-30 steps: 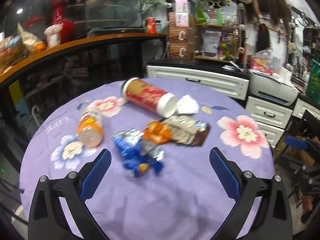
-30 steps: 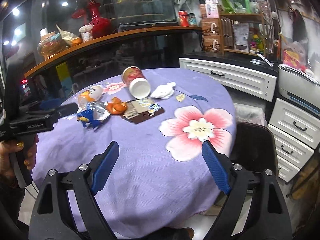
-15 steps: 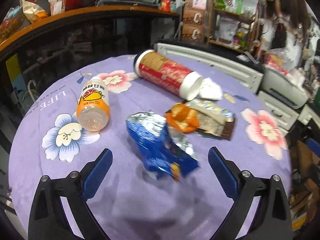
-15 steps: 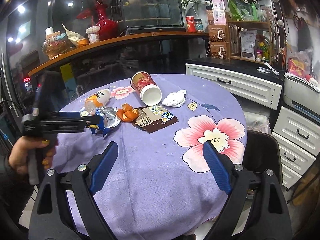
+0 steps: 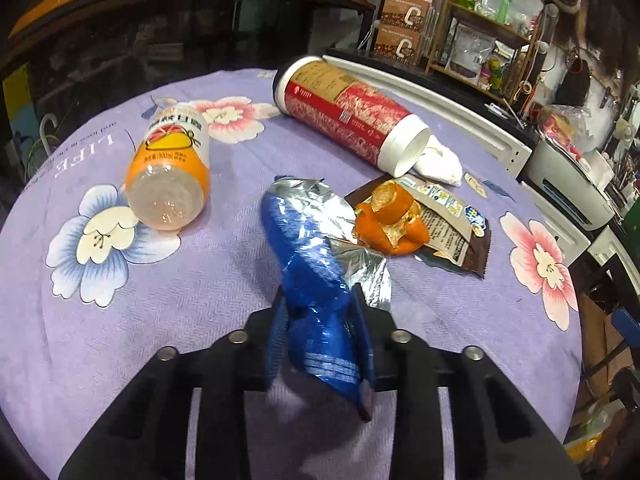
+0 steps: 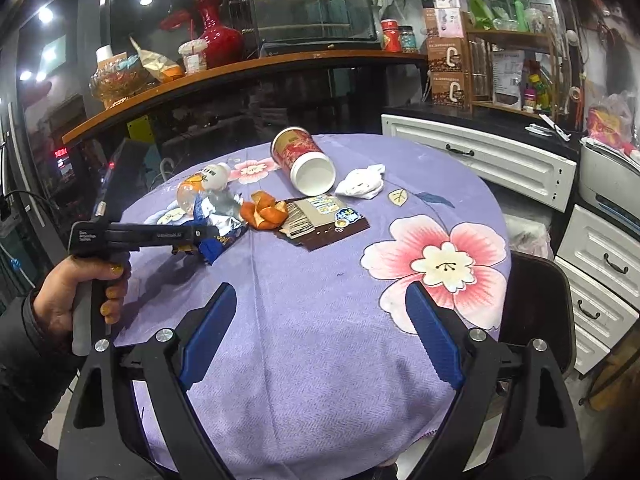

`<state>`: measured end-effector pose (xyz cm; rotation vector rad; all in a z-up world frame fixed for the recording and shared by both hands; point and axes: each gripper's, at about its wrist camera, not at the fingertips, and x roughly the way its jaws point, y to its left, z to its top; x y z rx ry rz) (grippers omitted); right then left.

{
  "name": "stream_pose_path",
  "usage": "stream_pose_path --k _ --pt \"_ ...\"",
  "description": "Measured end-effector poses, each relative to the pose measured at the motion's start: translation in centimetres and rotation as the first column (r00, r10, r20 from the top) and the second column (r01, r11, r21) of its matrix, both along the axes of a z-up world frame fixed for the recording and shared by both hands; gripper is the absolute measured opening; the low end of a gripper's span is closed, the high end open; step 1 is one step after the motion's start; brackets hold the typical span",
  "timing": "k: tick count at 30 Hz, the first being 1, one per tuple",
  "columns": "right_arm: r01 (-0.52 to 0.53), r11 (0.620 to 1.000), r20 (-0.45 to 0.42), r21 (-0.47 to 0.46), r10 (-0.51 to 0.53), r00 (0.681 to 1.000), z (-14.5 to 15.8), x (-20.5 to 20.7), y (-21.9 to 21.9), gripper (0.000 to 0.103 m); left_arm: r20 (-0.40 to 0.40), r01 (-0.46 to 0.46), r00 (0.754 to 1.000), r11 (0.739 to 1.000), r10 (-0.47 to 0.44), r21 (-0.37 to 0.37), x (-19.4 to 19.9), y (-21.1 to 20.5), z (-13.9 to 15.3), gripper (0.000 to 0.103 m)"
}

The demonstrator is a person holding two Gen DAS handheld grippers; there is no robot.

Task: Collect trash
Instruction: 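Grasp the blue chip bag with the left tool and lift it, then grasp the orange peel with the right tool while the left tool holds the chip bag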

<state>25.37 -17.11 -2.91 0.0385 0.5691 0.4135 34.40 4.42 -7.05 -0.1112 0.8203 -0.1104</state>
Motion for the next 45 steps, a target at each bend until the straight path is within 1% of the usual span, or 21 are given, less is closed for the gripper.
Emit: stream_pose_path --k 7,10,14,17,20,23,28,34,36,38,41,45 --pt "-0.055 0.998 0.009 -0.041 0.055 0.998 0.3 0.6 2.2 0.086 0.042 -0.016 0.999 1.0 0.017 -0.026 -2.2 1.2 1.2 0.028" --pt "-0.086 0.994 0.006 -0.066 0.087 0.996 0.4 1.6 3.7 0.086 0.087 -0.044 0.995 0.999 0.046 -0.02 -3.8 2.1 2.3 0.028" --pt "-0.144 0.987 -0.024 -0.076 0.143 0.989 0.8 3.4 6.2 0.086 0.129 -0.08 0.988 0.996 0.084 -0.033 -5.8 3.6 3.4 0.028" --pt "-0.192 0.978 -0.062 -0.08 0.187 0.98 1.1 5.3 8.5 0.086 0.16 -0.107 0.981 0.994 0.109 -0.019 -6.8 4.1 3.9 0.028" --pt "-0.21 0.974 -0.104 -0.083 0.201 0.974 1.1 7.6 10.8 0.086 0.177 -0.122 0.976 0.991 0.129 -0.05 -7.3 4.8 4.2 0.028" --pt "-0.193 0.974 -0.137 -0.117 0.177 0.975 0.6 10.5 13.0 0.085 0.186 -0.121 0.974 0.991 0.13 -0.056 -7.5 4.9 4.4 0.028" --pt "-0.189 0.971 -0.219 -0.146 0.155 0.963 -1.2 14.5 15.6 0.083 0.205 -0.117 0.97 0.991 0.127 -0.063 -7.9 5.0 4.7 0.028" --pt "-0.178 0.95 -0.247 -0.256 0.113 0.962 -2.9 16.4 18.5 0.083 0.214 -0.103 0.97 0.992 0.117 -0.076 -8.2 5.0 4.7 0.028" --pt "-0.171 0.941 -0.252 -0.29 0.098 0.963 -3.4 16.6 19.0 0.077 0.215 -0.099 0.97 0.992 0.113 -0.074 -8.2 4.9 4.7 0.028" --pt "-0.166 0.937 -0.259 -0.306 0.086 0.962 -3.8 16.9 19.1 0.064 0.216 -0.097 0.97 0.993 0.111 -0.073 -8.2 4.9 4.6 0.028" --pt "-0.162 0.944 -0.272 -0.288 0.082 0.959 -3.9 17.1 18.8 0.059 0.217 -0.093 0.97 0.993 0.107 -0.075 -8.2 4.9 4.6 0.028" --pt "-0.162 0.939 -0.232 -0.304 0.092 0.968 -3.8 16.5 18.9 0.054 0.218 -0.091 0.97 0.993 0.105 -0.073 -8.3 4.7 4.6 0.028"
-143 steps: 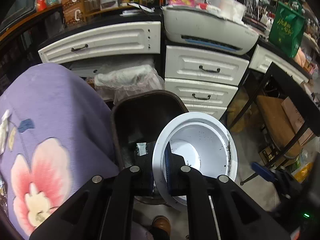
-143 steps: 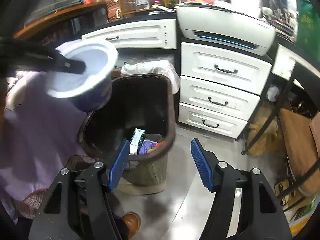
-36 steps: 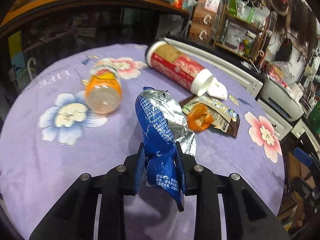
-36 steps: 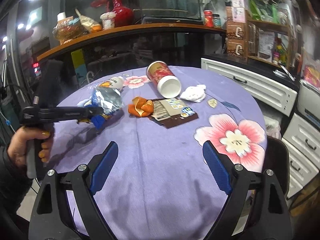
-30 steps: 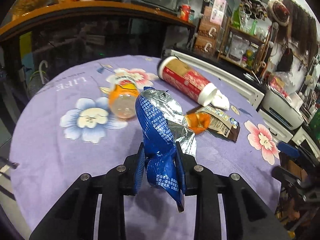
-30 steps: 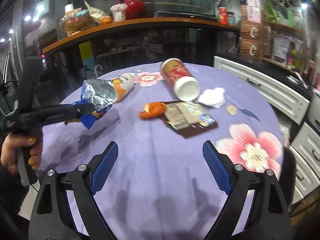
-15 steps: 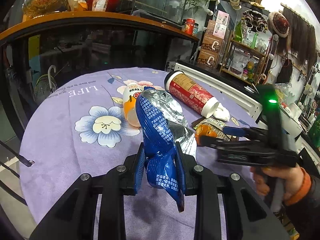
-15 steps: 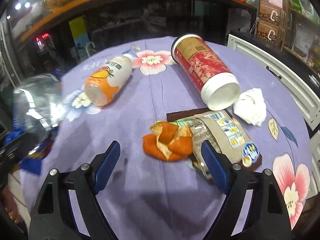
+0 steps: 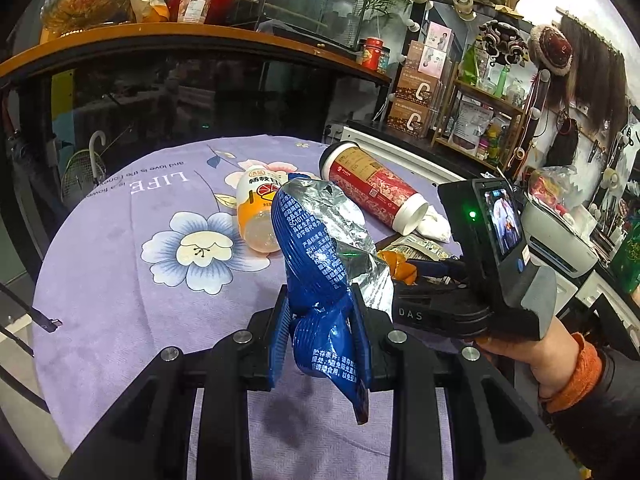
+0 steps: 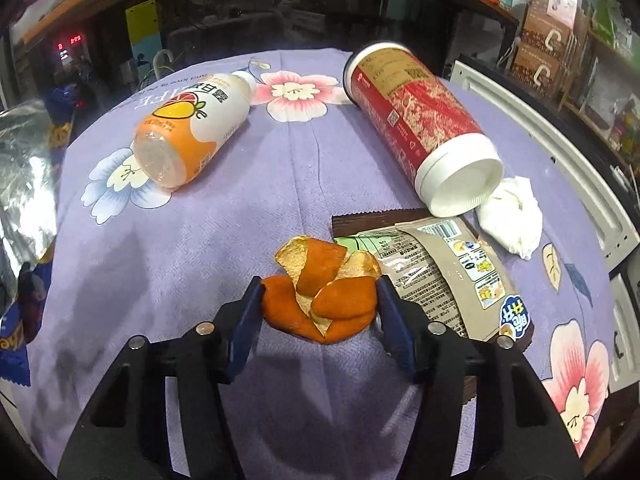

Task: Collect trash
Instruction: 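Grasp the orange peel with the right tool while the left tool holds the chip bag, then carry both items to the bin while the right tool drops the orange peel inside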

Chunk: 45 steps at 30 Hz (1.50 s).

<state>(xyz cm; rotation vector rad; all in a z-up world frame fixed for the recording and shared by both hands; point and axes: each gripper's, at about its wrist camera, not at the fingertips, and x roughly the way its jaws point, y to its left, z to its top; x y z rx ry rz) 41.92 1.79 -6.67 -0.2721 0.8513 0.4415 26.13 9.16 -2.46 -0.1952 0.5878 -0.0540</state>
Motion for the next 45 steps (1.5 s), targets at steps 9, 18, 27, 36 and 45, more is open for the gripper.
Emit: stream_pose_path --k 9,18,27,36,45 --pt "-0.021 0.999 0.052 0.038 0.019 0.998 1.3 -1.4 -0.6 0.033 0.003 -0.002 1.0 1.0 0.002 0.01 0.0 -0.3 0.1 0.028" --pt "-0.044 0.991 0.082 0.129 0.034 0.996 2.7 -4.9 -2.6 0.031 0.026 0.006 1.0 0.999 -0.007 0.036 -0.5 -1.3 1.0 0.028" --pt "-0.029 0.981 0.14 0.194 0.002 0.99 4.2 -9.9 -8.7 0.031 0.05 0.082 0.995 0.994 -0.086 0.069 -0.8 -4.7 2.0 0.028" --pt "0.076 0.973 0.188 0.217 -0.119 0.975 5.4 -12.9 -18.2 0.031 0.051 0.218 0.973 0.971 -0.223 0.1 -0.1 -11.6 2.5 0.028" --pt "0.272 0.932 0.161 0.24 -0.315 0.935 3.8 -13.5 -28.9 0.031 0.047 0.355 0.931 0.928 -0.362 0.11 1.3 -19.5 2.2 0.028"
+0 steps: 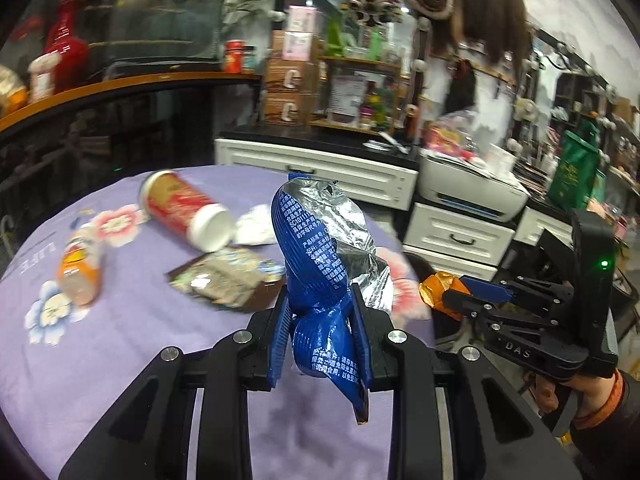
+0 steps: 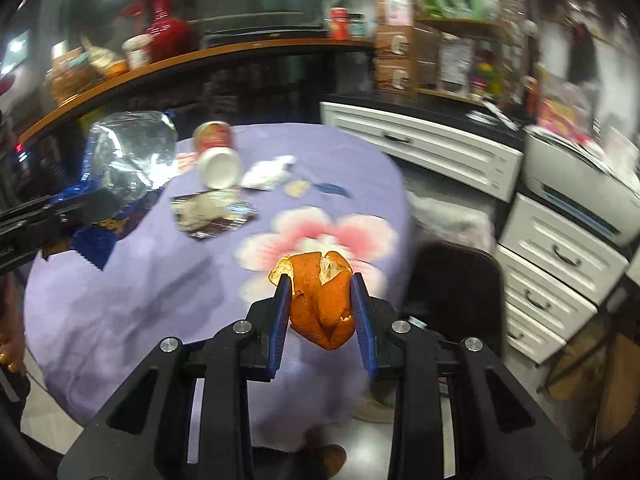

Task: Collect trash
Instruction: 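Carry both items to the bin while the right tool drops the orange peel inside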

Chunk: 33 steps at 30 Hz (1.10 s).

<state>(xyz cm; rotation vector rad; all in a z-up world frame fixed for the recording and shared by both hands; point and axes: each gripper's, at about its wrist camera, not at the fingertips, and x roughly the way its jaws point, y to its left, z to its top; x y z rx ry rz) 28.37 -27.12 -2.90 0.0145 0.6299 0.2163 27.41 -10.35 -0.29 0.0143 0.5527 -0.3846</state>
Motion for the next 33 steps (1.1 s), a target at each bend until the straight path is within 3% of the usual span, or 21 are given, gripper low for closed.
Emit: stream_pose_path --k 6,12,24,29,33 --pt "0.126 0.992 -0.042 0.015 -0.125 0.991 -3.0 1.5 -6.2 0.031 -0.028 0.101 0.995 0.995 -0.1 0.011 1.3 -5.3 -0.8 0.028" --pt "0.224 0.974 -0.117 0.036 -0.218 0.969 -7.8 5.3 -11.3 0.031 -0.05 0.172 0.984 0.985 -0.17 0.024 2.4 -9.7 -1.8 0.028" --pt "0.276 0.961 -0.207 0.029 -0.264 0.942 -14.6 11.5 -12.9 0.032 -0.113 0.22 0.971 0.974 -0.213 0.057 5.2 -15.0 -4.2 0.028" --pt "0.309 0.95 -0.202 0.04 -0.295 0.934 -16.0 12.4 -13.8 0.057 -0.138 0.229 0.966 0.971 -0.219 0.065 6.1 -16.1 -5.1 0.028" --pt "0.323 0.945 -0.203 0.059 -0.306 0.93 -16.0 11.8 -14.6 0.058 -0.155 0.239 0.962 0.968 -0.226 0.071 6.7 -16.9 -5.5 0.028"
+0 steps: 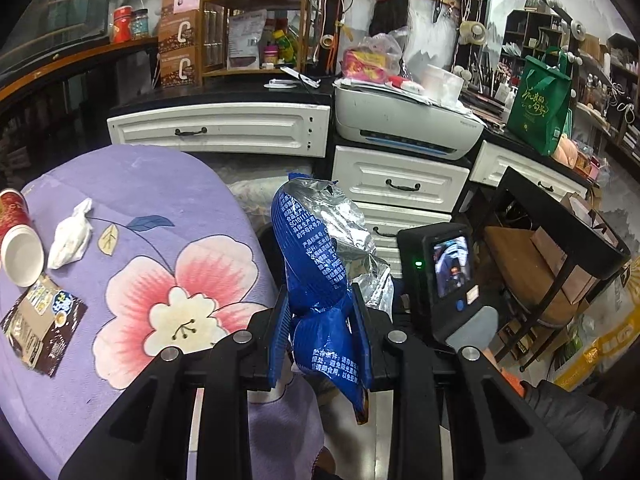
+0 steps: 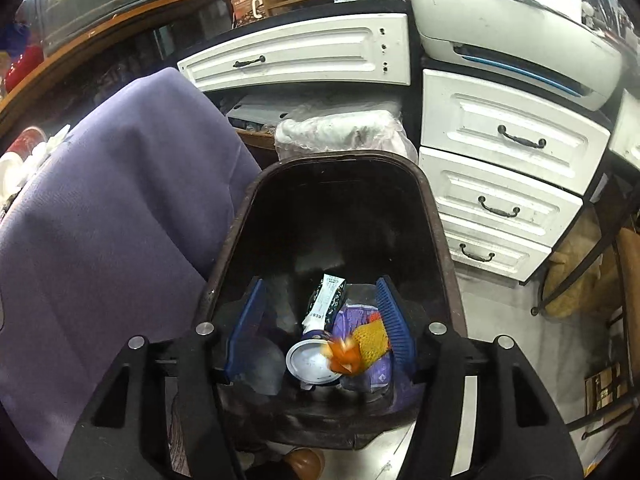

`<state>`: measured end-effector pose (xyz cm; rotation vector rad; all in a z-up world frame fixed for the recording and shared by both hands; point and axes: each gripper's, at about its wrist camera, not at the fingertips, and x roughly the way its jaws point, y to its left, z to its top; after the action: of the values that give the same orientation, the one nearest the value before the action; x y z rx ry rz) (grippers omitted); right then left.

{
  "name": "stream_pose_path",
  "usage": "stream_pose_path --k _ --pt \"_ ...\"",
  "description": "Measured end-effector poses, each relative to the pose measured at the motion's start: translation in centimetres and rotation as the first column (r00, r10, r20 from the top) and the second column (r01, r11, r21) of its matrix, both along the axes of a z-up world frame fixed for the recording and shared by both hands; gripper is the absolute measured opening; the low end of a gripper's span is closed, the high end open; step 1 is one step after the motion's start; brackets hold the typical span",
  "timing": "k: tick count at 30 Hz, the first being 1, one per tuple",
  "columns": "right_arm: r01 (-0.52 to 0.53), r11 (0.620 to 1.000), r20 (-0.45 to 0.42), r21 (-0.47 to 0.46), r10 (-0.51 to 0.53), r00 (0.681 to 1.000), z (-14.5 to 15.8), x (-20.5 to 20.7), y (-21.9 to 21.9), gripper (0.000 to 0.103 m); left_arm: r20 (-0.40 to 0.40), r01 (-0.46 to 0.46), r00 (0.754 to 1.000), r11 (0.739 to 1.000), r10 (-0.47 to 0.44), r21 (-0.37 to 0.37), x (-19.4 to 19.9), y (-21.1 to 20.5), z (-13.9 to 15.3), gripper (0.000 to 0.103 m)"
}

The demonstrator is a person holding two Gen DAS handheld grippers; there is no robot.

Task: Collect trash
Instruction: 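Carry both items to the bin while the right tool drops the orange peel inside, then lower the left tool into the bin and open it to drop the chip bag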

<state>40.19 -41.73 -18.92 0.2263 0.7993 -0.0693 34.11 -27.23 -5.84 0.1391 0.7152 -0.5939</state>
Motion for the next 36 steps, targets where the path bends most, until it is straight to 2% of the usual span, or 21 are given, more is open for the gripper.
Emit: stream_pose_path --k 4,16,20,23,31,33,34,35,36 --pt "0.017 0.999 0.019 0.029 -0.017 1.0 0.8 -2.1 -0.9 0.06 -0.023 0.013 1.0 1.0 -0.013 0.008 0.8 -1.2 -0.5 0.028" --pt "0.061 0.997 0.069 -0.04 -0.058 0.996 3.7 -10.7 -3.0 0.062 -0.09 0.035 0.996 0.996 -0.027 0.087 4.0 -6.1 -3.5 0.028" --pt "0.086 0.993 0.071 -0.078 -0.081 0.994 4.1 -13.0 -3.6 0.062 -0.137 0.032 0.99 0.994 -0.018 0.101 5.3 -7.5 -4.9 0.028" --pt "0.103 0.993 0.067 -0.063 -0.099 0.993 4.0 -14.5 -4.2 0.062 -0.143 0.036 0.99 0.99 -0.017 0.136 5.9 -8.7 -5.9 0.028" --pt "0.132 0.991 0.074 -0.033 -0.13 0.989 3.9 -17.1 -4.7 0.062 -0.178 0.038 0.984 0.984 -0.007 0.172 7.8 -10.2 -7.6 0.031" --pt "0.137 0.99 0.075 -0.044 -0.133 0.988 3.9 -17.5 -4.7 0.062 -0.193 0.041 0.981 0.985 -0.008 0.169 8.3 -10.3 -8.1 0.034" --pt "0.138 0.989 0.075 -0.049 -0.135 0.988 3.8 -17.6 -4.6 0.062 -0.198 0.045 0.98 0.984 -0.01 0.171 8.4 -10.4 -8.2 0.039" --pt "0.138 0.989 0.075 -0.05 -0.135 0.988 3.8 -17.6 -4.7 0.062 -0.2 0.046 0.98 0.983 -0.009 0.178 8.4 -10.5 -8.4 0.044" --pt "0.138 0.989 0.073 -0.05 -0.134 0.988 3.7 -17.7 -4.6 0.062 -0.198 0.041 0.98 0.982 -0.004 0.186 8.5 -10.5 -8.5 0.058"
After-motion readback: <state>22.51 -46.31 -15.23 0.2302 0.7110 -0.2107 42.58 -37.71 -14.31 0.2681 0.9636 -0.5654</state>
